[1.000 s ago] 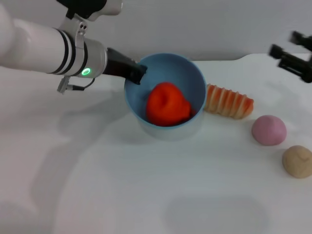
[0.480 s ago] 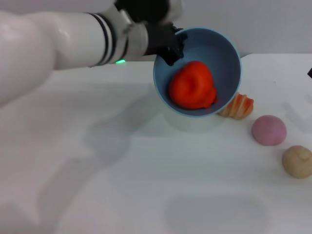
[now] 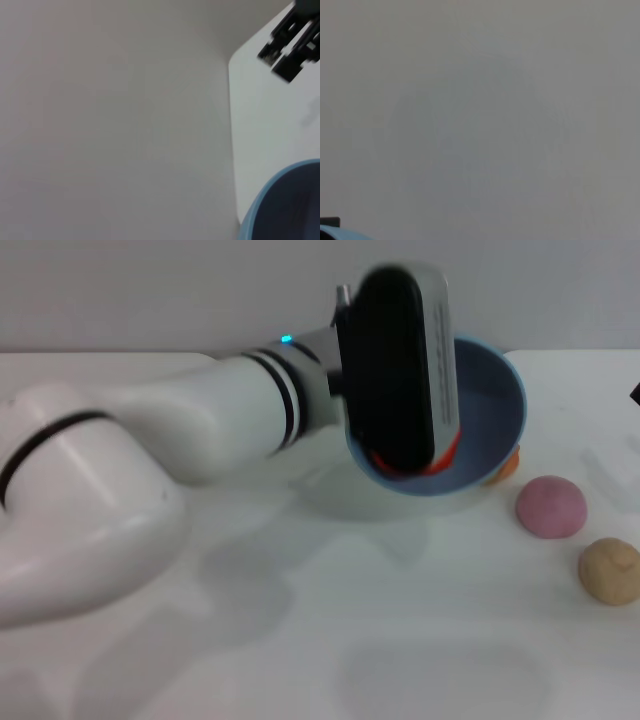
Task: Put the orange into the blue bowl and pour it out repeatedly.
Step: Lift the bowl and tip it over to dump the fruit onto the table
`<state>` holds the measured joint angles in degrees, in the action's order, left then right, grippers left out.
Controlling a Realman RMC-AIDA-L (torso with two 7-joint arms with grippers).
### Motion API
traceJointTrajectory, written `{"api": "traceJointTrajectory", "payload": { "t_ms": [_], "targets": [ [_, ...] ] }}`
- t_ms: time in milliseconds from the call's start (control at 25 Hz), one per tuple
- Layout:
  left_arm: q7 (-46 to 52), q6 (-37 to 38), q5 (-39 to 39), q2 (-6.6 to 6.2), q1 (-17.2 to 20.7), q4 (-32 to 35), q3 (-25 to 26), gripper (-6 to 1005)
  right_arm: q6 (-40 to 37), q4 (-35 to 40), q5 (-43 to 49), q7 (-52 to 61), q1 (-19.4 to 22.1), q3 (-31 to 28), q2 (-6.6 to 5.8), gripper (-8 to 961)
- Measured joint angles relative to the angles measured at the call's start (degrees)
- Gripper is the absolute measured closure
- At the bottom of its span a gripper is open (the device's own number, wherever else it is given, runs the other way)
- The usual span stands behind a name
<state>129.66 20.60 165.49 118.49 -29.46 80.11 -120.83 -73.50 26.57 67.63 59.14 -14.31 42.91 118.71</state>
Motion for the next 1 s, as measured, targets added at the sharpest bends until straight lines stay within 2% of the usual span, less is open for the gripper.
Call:
{"api": "traceJointTrajectory", "payload": {
  "t_ms": [640,880,1000],
  "targets": [
    [-26.95,-23.37,0.08,0.04,9.21,-1.09,-7.28,1000,-0.18,-1.25,-0.48,0.41,-2.46,-0.29,-0.09,169],
    [-28.31,-27.65,-0.59,0.24,10.35,-1.55,-9.0,999,-0.03,-1.56,-0.49,0.42,-2.88,-0.39,-0.13,170],
    [-25.21,-28.57,-5.73,0.48,9.96,-1.93,-7.03,999,-0.03,-1.6,-0.49,0.42,-2.92,-0.88,-0.15,170]
  ]
}}
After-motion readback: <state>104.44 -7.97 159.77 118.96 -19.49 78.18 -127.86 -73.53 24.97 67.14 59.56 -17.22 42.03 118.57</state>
